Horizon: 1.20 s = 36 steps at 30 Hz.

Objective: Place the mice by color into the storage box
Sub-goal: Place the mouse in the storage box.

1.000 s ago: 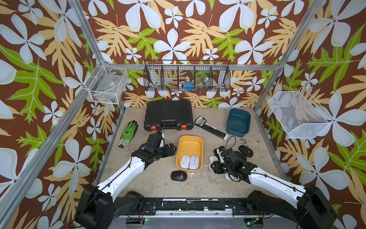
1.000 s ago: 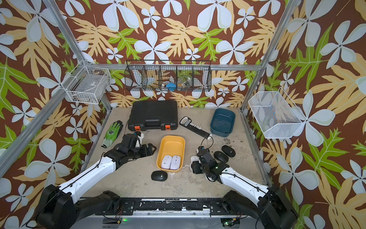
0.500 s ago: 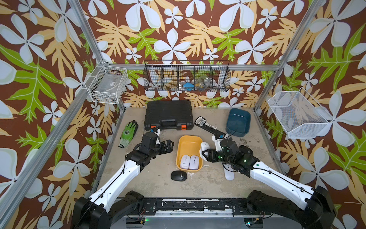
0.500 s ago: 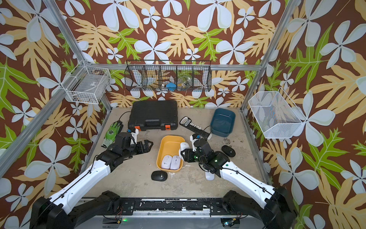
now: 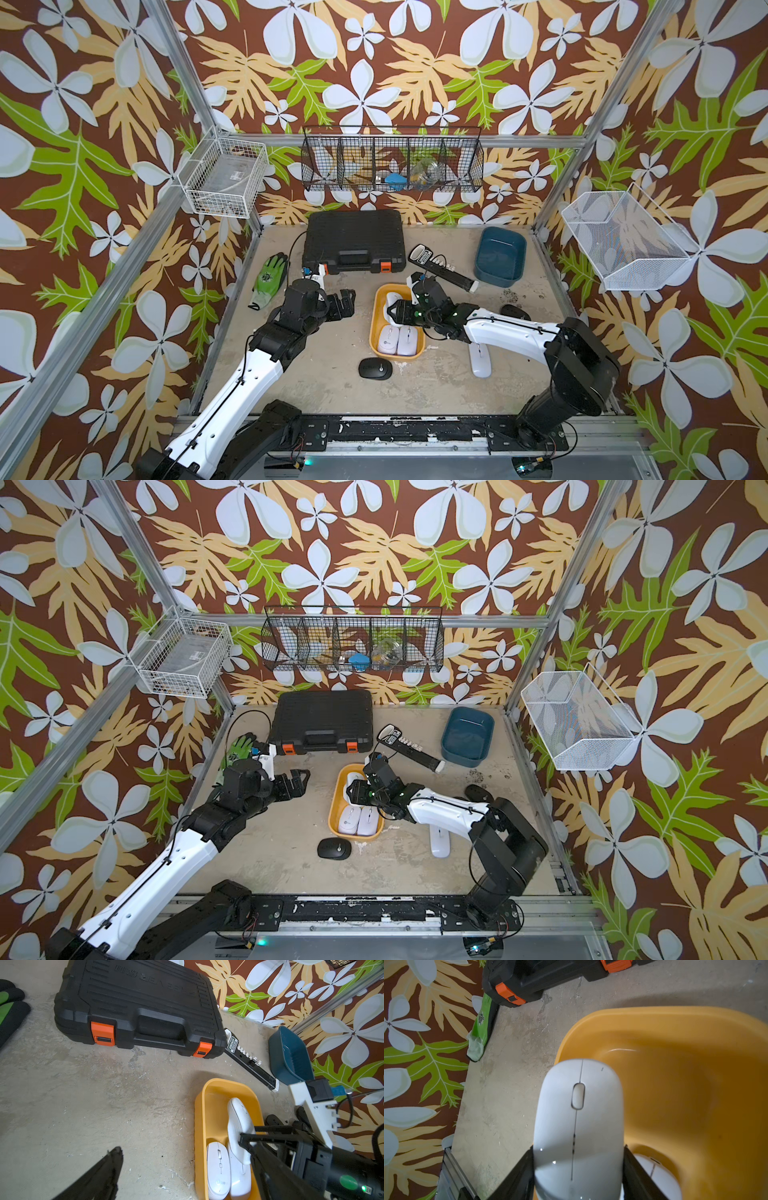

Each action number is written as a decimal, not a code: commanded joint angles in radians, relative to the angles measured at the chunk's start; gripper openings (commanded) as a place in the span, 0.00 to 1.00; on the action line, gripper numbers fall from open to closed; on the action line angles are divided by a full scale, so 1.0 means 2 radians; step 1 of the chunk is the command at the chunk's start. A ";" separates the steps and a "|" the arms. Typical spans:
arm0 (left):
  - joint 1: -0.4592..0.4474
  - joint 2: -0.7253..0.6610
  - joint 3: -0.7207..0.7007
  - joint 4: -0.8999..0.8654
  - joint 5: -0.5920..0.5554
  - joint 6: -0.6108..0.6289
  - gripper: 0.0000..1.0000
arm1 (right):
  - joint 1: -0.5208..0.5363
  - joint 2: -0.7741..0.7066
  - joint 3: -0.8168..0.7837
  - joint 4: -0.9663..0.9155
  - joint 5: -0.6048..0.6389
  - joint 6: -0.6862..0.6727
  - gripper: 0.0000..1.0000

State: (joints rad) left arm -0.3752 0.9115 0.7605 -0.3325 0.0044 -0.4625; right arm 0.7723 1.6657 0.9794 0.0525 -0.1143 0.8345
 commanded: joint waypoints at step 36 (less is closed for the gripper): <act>0.000 -0.015 -0.026 0.000 0.045 -0.024 1.00 | 0.004 0.035 0.022 0.052 0.056 0.023 0.86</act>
State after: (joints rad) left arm -0.3752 0.8810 0.7002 -0.3393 0.0776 -0.4969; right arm 0.7734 1.7828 1.0435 0.1108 0.0021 0.9039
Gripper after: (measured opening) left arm 0.996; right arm 0.858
